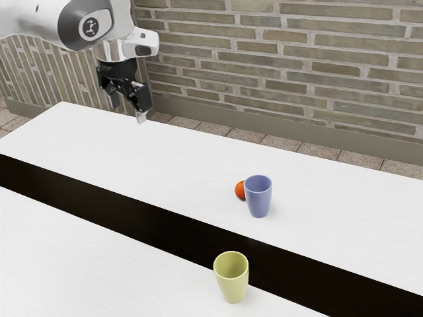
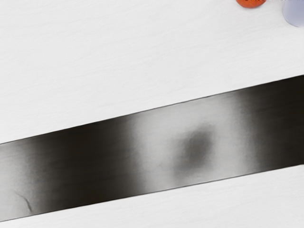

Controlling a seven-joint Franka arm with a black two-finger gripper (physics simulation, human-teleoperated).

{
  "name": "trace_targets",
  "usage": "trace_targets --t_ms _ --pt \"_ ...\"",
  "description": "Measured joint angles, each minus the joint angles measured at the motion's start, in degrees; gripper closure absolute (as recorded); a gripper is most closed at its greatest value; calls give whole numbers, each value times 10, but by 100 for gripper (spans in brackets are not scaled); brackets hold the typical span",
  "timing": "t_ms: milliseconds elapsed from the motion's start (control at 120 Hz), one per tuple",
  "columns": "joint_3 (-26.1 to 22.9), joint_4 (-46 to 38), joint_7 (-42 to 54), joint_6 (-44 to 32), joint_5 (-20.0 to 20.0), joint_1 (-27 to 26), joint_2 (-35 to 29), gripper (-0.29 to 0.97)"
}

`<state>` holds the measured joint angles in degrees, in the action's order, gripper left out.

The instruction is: Place the left cup onto the right cup

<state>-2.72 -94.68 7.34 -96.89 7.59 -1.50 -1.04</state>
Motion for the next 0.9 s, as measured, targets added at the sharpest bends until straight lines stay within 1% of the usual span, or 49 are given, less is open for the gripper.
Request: trace_targets --t_ms 133,333,442,567,625,900 --pt "-3 0 -8 -1 0 4 1 0" --pt "-7 1 -16 -3 -2 9 23 0" --pt "-16 19 -21 -5 -3 8 51 0" --pt "-28 39 -30 -7 -5 -23 81 0" --pt "-36 43 -36 -10 -9 -29 91 0" --pt "-57 69 -77 -51 -16 -36 156 0"
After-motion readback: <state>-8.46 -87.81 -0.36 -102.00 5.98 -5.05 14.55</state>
